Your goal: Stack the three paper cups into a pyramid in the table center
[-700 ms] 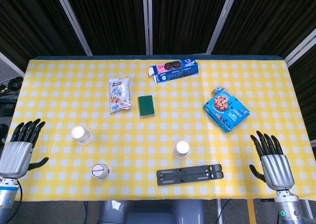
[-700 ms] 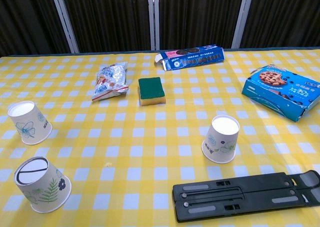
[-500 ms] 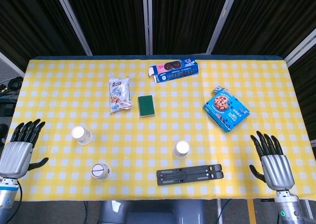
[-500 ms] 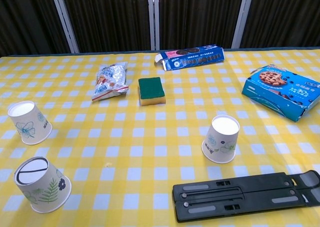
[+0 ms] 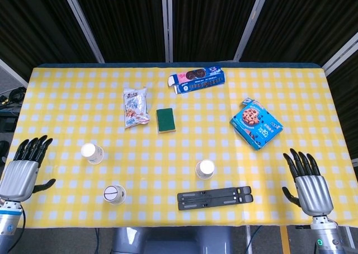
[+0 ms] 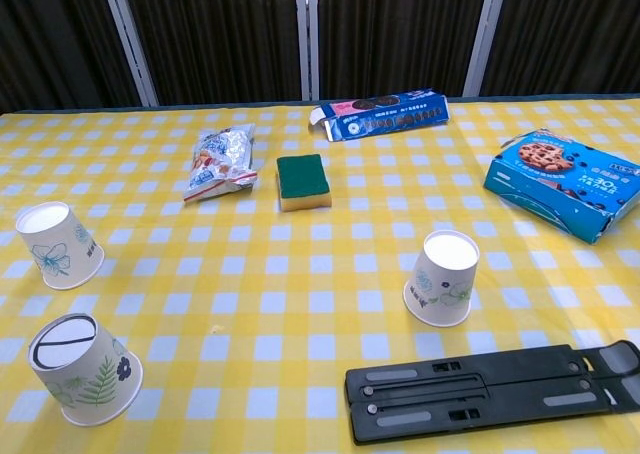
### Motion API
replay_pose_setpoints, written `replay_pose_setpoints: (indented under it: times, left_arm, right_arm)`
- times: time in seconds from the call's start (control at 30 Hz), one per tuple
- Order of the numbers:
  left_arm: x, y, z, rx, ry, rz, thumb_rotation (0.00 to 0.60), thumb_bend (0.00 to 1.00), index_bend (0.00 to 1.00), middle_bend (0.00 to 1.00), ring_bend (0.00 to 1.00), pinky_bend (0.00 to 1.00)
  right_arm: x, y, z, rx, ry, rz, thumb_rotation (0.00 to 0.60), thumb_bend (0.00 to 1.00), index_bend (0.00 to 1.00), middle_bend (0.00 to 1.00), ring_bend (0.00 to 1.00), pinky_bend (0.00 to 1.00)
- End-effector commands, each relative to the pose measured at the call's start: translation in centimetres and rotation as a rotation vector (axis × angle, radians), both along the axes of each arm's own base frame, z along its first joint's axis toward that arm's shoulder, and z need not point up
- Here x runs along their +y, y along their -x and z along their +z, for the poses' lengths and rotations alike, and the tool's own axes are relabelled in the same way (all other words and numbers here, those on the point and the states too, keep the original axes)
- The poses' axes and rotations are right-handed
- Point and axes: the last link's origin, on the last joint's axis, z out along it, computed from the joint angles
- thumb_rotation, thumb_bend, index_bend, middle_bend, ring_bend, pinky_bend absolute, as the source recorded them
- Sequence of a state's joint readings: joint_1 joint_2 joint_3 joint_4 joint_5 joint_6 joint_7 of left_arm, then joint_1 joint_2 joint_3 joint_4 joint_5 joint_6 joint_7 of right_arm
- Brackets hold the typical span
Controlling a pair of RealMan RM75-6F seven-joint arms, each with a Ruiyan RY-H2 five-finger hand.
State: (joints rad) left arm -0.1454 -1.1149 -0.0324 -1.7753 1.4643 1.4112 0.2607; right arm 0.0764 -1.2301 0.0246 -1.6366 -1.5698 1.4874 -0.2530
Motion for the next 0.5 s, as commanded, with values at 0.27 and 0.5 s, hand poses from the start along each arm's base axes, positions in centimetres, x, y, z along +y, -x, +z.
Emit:
replay_pose_setpoints:
  times: [0.27, 0.5]
  left_arm:
    - [1.3, 0.0, -0.4, -0.01, 0.009, 0.006, 0.6, 0.19, 0.0, 0.0, 0.0, 0.0]
    - [4.7, 0.0, -2.1, 0.007, 0.084, 0.038, 0.6, 0.19, 0.06, 0.0, 0.0, 0.0]
  right_arm:
    - [0.1, 0.0, 0.2, -0.005, 0.007, 0.004, 0.6, 0.16, 0.0, 0.0, 0.0, 0.0]
    - [0.0, 0.1, 0.4, -0.015, 0.009, -0.005, 0.6, 0.16, 0.0, 0.0, 0.0, 0.0]
